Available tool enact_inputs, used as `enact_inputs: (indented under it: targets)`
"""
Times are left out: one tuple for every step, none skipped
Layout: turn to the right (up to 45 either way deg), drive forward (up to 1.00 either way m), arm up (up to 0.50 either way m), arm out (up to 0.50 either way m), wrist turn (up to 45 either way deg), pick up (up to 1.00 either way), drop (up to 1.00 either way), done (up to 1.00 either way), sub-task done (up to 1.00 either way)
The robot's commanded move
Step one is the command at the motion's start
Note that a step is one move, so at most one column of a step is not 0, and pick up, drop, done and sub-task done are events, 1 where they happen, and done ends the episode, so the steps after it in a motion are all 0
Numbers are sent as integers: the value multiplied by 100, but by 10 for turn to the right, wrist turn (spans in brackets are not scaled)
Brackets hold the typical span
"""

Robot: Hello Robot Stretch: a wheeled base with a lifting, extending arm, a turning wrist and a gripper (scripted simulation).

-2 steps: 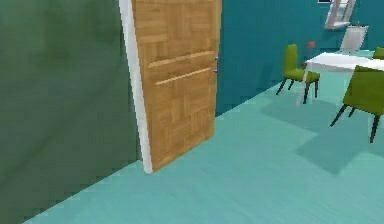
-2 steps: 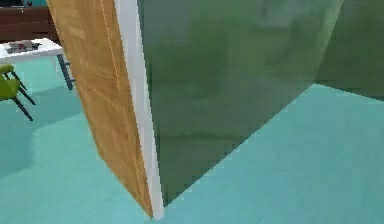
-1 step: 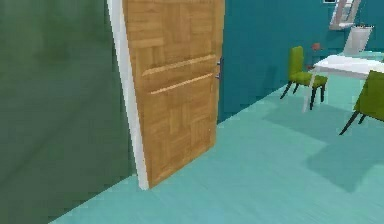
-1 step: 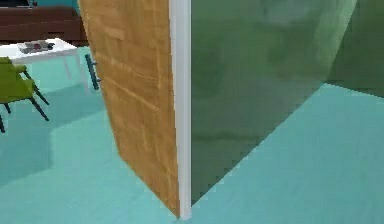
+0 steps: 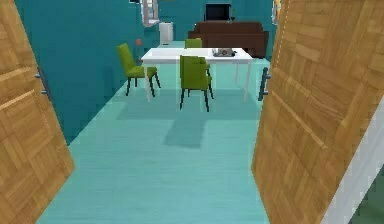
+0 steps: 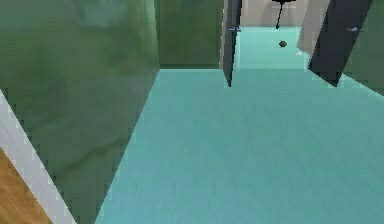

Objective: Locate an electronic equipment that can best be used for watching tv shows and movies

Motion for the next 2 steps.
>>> enact_inputs:
  targets:
    - [30,0,0,0,0,0,0,0,0]
    - [0,100,0,0,0,0,0,0,0]
